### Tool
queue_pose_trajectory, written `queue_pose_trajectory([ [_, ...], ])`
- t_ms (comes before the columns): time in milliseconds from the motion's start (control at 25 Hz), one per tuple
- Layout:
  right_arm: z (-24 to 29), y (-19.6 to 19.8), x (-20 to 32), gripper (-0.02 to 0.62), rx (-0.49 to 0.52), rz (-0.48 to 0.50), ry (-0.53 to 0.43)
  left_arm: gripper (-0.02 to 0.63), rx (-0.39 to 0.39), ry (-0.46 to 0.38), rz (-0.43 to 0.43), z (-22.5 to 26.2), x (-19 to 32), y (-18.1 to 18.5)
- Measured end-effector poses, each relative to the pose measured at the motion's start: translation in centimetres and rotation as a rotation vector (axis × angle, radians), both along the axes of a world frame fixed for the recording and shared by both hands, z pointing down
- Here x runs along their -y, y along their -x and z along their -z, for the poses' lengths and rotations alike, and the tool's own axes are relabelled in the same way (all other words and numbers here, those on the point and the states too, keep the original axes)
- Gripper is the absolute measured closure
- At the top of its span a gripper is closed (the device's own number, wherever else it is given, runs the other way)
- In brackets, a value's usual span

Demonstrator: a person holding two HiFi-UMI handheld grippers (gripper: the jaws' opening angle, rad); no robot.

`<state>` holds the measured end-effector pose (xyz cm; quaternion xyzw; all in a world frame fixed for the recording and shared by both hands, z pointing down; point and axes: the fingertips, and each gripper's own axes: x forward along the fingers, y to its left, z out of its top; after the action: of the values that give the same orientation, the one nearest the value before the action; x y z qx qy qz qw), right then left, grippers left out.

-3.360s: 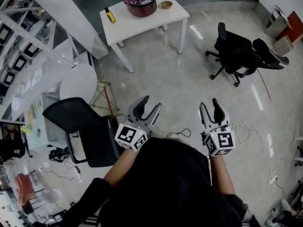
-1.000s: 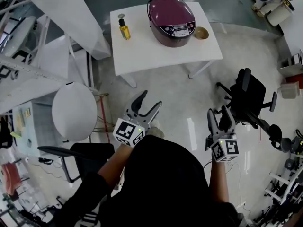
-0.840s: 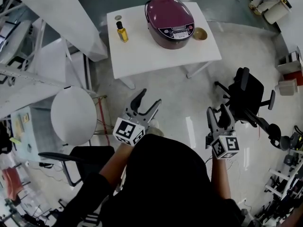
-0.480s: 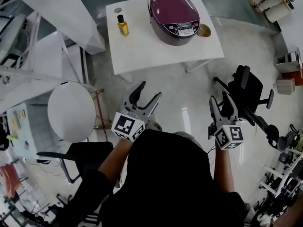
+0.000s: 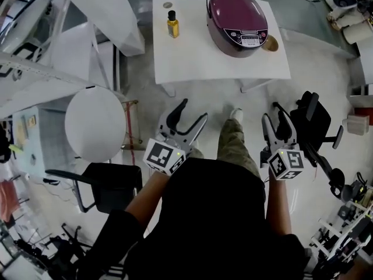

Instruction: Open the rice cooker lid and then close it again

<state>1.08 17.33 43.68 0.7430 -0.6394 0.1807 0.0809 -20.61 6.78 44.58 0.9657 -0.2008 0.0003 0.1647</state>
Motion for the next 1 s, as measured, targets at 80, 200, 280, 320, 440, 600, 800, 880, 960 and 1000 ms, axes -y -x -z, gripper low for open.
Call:
queue_pose_trajectory([
  [80,-0.2,-0.2,1.0,0.371,0.007,0.024,-0.005,0.353,0.005,-0.005,0.033,-0.2,0.2,0.2],
  [200,-0.9,-1.0,2.6,0.371,0.038,0.051,-0.013,0.353,0.026,0.000,0.078,-0.7,0.8,-0.1],
  [280,-0.9,-2.0,4.0,0.371,0.046,0.074,-0.027,0.353,0.035,0.010,0.100,-0.9,1.3,-1.0],
  [320,-0.9,-2.6,4.9,0.371,0.050,0.088,-0.037,0.353,0.040,0.008,0.109,-0.8,1.7,-1.6],
  [440,-1.1,-4.8,7.7,0.371,0.077,0.137,-0.061,0.353,0.063,-0.018,0.141,-0.5,3.5,-4.0],
  [600,-0.6,-8.5,11.7,0.371,0.103,0.216,-0.080,0.353,0.066,-0.035,0.210,0.9,6.5,-7.9],
  [800,0.0,-14.1,15.0,0.371,0.086,0.283,-0.088,0.353,0.084,-0.069,0.240,2.3,9.3,-14.1],
  [880,-0.4,-15.9,15.9,0.371,0.097,0.299,-0.086,0.353,0.088,-0.074,0.258,2.7,10.1,-16.1],
  [960,-0.8,-17.5,16.6,0.371,0.109,0.311,-0.082,0.353,0.095,-0.073,0.269,2.8,10.6,-17.7],
  [1000,-1.0,-18.0,16.9,0.371,0.117,0.319,-0.081,0.353,0.100,-0.070,0.269,2.7,10.7,-18.5],
])
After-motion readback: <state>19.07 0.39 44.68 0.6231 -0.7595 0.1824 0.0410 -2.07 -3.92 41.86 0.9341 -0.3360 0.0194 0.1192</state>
